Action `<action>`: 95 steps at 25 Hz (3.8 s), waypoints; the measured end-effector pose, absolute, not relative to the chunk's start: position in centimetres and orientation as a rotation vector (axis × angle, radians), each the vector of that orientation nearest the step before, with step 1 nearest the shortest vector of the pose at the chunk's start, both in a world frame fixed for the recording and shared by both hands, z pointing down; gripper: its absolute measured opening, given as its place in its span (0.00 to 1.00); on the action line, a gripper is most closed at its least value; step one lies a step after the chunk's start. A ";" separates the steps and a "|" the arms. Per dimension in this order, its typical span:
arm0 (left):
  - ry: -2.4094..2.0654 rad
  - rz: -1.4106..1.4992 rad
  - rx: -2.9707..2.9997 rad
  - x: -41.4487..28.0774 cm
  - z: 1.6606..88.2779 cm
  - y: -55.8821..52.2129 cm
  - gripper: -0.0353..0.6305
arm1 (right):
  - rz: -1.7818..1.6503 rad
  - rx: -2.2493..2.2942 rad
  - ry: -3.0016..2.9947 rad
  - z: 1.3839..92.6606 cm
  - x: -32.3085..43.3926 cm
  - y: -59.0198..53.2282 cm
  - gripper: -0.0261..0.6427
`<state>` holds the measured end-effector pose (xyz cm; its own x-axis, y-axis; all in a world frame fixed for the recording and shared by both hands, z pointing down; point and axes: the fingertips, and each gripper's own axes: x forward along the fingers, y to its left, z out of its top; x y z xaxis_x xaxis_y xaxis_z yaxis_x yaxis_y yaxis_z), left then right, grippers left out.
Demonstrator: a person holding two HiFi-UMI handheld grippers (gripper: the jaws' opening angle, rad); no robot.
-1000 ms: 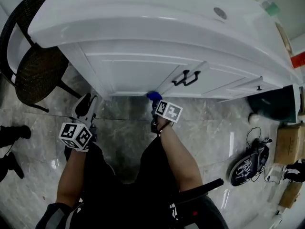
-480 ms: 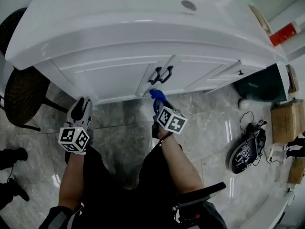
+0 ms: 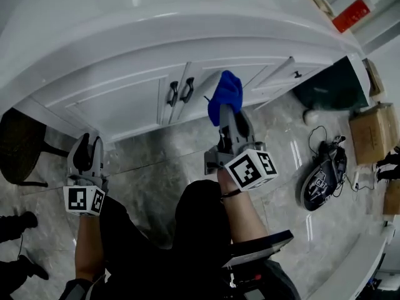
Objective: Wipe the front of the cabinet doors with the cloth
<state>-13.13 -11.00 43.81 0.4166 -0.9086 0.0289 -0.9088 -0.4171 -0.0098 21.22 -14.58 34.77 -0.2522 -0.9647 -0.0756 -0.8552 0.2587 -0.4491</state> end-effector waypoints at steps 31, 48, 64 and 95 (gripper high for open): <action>-1.621 0.328 2.746 -5.8 45.5 -12.9 0.25 | -0.281 -1.770 2.137 30.8 37.3 -20.8 0.12; -1.631 0.250 2.652 -7.3 46.8 -12.9 0.25 | -0.421 -1.159 2.385 29.9 20.7 -13.5 0.12; -1.650 0.251 2.585 -9.6 48.4 -12.0 0.25 | -0.415 -1.307 2.510 35.3 18.7 -18.3 0.12; -1.578 0.319 2.608 -7.0 50.0 -12.6 0.25 | -0.279 -1.691 2.193 37.7 34.7 -16.5 0.12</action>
<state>-7.05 -12.57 50.03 0.4489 -0.8670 0.2162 -0.8830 -0.4675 -0.0416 34.67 -16.52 37.71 -0.2215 -0.9622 -0.1584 -0.8920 0.2656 -0.3657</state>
